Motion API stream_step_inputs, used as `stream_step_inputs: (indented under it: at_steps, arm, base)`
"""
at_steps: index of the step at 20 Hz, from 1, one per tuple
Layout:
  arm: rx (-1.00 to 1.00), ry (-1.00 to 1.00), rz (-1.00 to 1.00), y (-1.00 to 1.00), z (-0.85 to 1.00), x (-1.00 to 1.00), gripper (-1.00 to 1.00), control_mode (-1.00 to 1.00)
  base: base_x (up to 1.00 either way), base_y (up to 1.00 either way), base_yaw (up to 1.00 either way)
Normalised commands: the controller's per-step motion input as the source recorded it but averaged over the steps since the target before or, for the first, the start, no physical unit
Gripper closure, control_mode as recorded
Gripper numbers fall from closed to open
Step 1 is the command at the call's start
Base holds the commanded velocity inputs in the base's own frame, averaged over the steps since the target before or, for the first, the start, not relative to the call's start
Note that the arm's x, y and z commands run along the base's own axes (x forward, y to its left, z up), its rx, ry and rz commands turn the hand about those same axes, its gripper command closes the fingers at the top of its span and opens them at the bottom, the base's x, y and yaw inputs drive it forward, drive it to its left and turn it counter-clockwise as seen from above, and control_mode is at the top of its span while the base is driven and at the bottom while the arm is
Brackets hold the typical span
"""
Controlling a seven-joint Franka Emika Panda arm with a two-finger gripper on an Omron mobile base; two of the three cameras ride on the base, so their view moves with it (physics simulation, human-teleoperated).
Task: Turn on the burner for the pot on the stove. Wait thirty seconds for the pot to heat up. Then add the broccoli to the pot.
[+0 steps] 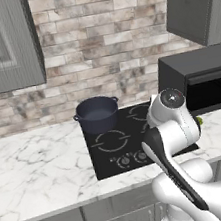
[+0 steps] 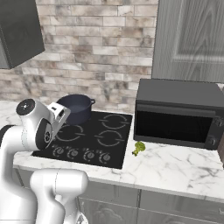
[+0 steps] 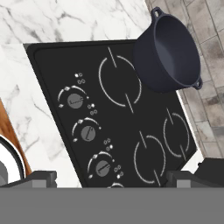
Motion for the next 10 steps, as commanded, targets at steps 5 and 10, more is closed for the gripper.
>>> stream_step_inputs:
  at_steps: [5,10]
  arm:
    - [0.0,0.0,0.0,0.0,0.0,0.0,-1.0,-1.0]
    - [0.0,0.0,0.0,0.0,0.0,0.0,-1.0,-1.0]
  base:
    - [0.0,0.0,0.0]
    - [0.0,0.0,0.0]
